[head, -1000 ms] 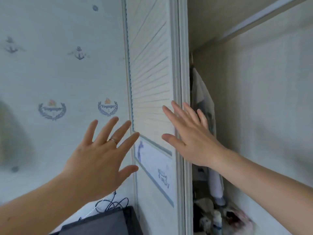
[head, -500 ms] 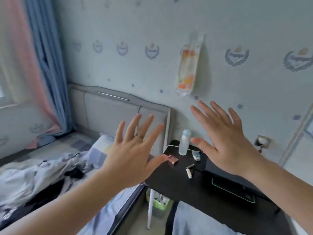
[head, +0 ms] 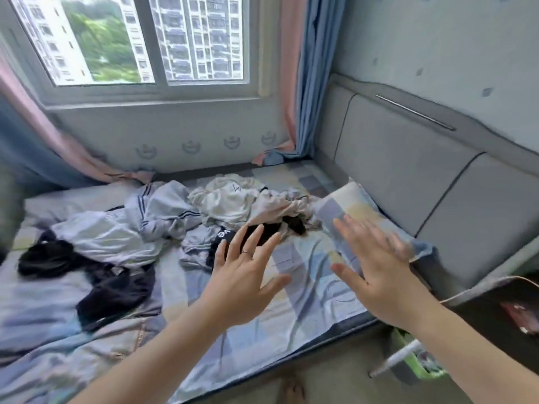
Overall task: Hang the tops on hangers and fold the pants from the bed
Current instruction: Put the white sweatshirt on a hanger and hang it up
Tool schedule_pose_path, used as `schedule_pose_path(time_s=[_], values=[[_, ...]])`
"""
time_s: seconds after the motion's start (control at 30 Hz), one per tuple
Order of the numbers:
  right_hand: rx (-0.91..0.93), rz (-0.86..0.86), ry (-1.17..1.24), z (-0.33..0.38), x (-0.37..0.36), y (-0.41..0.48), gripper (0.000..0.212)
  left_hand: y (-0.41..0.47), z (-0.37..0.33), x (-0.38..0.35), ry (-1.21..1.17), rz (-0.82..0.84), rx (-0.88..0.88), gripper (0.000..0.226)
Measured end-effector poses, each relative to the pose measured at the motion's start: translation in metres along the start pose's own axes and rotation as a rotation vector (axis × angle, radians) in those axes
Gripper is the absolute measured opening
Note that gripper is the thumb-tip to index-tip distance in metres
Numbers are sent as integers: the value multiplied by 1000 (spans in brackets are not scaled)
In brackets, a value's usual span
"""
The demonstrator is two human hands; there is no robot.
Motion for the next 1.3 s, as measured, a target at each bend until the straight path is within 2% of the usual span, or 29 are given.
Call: schedule_pose_path(time_s=[0.17,0.37,0.57,0.8,1.03,1.17,1.3], values=[[10,93,87,-50,-47,79,75,67,20,-35,-21,108,149,85],[-12,193,207,-114,-88,151,76,151,18,-75,-88,223,296,74],[-74,288,302,-157,-112,204,86,223,25,-100,-121,283,389,70],[-151,296,351,-184,-140,262,83,303,60,-132,-146,324,432,69],[-200,277,304,-210,-221,352,82,409,155,-188,-83,333,395,67],[-216,270,308,-208,-290,457,70,485,234,-222,-104,311,383,65],[-241,346,299,-202,-332,555,64,543,293,-236,-124,375,400,66]])
Point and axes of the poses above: each hand's wrist, its own y-axis towards the middle knuckle, its own x-axis out of the back of the hand, z = x × y, the point moved 1 cm from there along y, towards the middle knuckle, and after that the axes turned 10 degrees about x, right-handed, at the moved point
